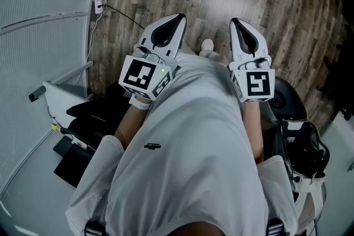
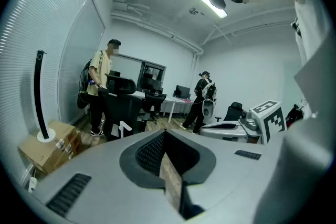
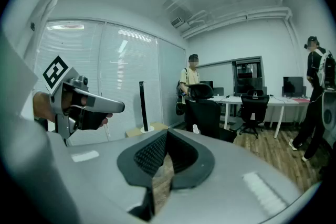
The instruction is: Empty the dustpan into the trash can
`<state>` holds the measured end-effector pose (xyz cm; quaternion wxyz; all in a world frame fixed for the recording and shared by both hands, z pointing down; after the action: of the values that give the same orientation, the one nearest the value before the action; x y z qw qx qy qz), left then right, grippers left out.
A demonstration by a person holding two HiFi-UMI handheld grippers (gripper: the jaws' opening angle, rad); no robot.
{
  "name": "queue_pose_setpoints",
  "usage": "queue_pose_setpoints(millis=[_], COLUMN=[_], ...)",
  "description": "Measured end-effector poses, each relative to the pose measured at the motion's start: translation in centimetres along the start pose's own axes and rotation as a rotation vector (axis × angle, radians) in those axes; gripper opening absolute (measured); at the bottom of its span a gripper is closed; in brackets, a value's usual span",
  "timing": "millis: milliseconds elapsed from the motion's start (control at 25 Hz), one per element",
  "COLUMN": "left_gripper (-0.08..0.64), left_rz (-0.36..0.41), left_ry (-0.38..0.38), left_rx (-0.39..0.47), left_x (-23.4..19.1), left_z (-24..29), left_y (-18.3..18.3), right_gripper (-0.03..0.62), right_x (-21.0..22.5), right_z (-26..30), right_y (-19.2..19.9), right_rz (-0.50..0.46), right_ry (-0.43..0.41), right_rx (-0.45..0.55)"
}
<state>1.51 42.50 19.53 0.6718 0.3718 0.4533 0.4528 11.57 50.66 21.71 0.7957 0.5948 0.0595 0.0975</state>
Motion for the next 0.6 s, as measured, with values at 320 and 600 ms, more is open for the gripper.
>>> queue_pose_setpoints(millis=[320, 600], left_gripper=[0.006, 0.006], left_rz=[-0.005, -0.003], left_ry=[-0.035, -0.080], left_rx=[0.012, 0.018], left_x=[-0.3, 0.9], left_z=[-2.1, -3.4], left_y=[1.1, 2.0], right_gripper=[0.011, 0.011], right_x=[-2.4, -1.7], right_z=[-0.3, -1.6], right_y=[0.2, 0.8], right_rz=[0.016, 0.038], right_ry=[-0.027, -0.030], right_rx=[0.005, 0.035])
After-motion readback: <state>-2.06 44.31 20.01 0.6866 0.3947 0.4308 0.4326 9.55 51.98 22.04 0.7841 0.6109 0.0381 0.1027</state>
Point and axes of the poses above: the fingertips, and each gripper's own axes: z forward along the fingers, x to its right, y out of its underside, the point moved 1 cm from there along -z, backward along the fingers, and after that the axes turned 7 degrees about y, right-handed, at the moved point
